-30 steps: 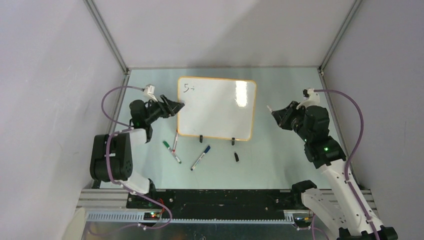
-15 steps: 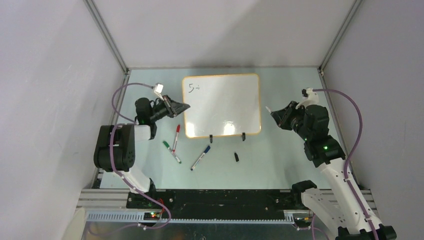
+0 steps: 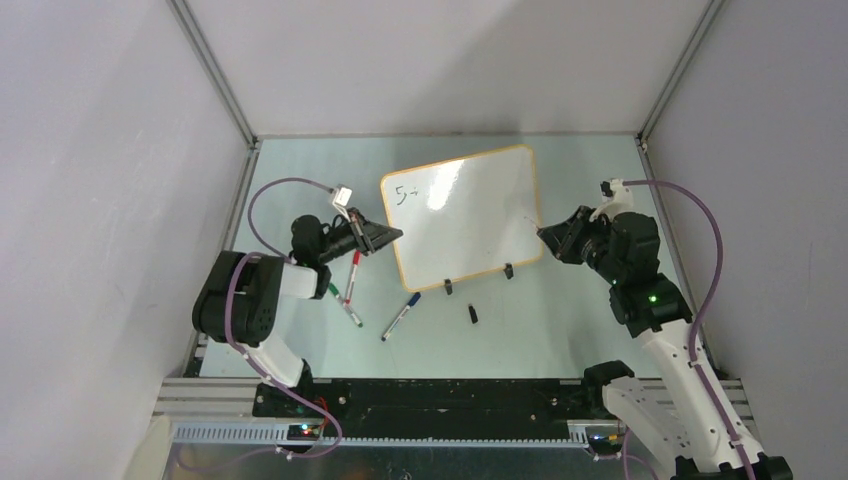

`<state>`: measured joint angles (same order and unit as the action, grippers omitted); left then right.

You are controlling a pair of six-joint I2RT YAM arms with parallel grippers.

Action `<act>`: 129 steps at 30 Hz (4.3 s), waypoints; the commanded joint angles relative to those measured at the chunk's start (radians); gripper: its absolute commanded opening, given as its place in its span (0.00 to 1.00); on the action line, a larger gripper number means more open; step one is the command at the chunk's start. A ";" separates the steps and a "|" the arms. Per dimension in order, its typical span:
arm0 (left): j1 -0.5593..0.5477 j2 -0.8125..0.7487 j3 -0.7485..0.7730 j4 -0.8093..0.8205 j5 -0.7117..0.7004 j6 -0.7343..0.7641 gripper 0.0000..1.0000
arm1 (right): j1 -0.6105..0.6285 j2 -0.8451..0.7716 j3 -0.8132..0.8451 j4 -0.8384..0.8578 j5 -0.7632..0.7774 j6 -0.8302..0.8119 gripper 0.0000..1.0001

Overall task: Write a sentence on the whiteboard
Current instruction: Hold the whiteboard on the whiteboard stand, then write a sentence on the whiteboard.

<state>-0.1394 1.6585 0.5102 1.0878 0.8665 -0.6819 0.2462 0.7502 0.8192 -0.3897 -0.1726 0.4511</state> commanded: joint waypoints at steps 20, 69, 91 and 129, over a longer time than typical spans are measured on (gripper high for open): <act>-0.032 0.000 -0.030 0.133 -0.094 0.045 0.51 | 0.384 0.420 0.332 0.160 0.090 -0.094 0.00; -0.022 0.073 0.021 0.093 -0.092 0.096 0.00 | 0.558 0.958 0.841 -0.029 0.336 -0.270 0.00; -0.023 0.082 0.021 0.121 -0.080 0.081 0.00 | 0.565 1.009 0.879 -0.057 0.384 -0.273 0.00; -0.022 0.092 0.017 0.147 -0.073 0.073 0.00 | 0.560 1.032 0.903 -0.108 0.476 -0.267 0.00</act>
<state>-0.1650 1.7348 0.5182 1.2324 0.8146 -0.6811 0.8108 1.7767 1.6817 -0.4911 0.2440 0.1860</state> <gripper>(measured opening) 0.148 0.123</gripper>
